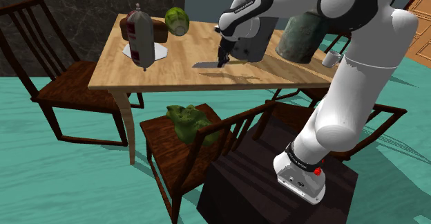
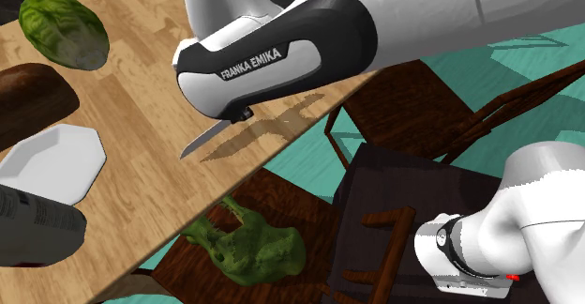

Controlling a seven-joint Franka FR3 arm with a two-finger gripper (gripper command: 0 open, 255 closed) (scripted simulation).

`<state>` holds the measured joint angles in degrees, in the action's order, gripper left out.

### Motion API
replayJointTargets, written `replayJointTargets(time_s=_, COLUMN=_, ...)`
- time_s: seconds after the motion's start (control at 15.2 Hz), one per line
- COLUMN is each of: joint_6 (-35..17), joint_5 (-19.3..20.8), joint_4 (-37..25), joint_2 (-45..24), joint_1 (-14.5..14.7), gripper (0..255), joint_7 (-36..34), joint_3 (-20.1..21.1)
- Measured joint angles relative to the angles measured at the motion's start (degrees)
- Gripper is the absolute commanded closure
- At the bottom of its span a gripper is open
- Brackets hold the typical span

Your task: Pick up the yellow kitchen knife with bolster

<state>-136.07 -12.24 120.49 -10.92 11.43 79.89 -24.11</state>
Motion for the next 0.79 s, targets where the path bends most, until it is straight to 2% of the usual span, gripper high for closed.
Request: replayJointTargets(time_s=0.79, joint_6=7.66, joint_5=3.69, joint_4=-3.55, joint_2=4.77, joint_1=0.54, gripper=255, joint_7=-2.76, joint_3=-0.86)
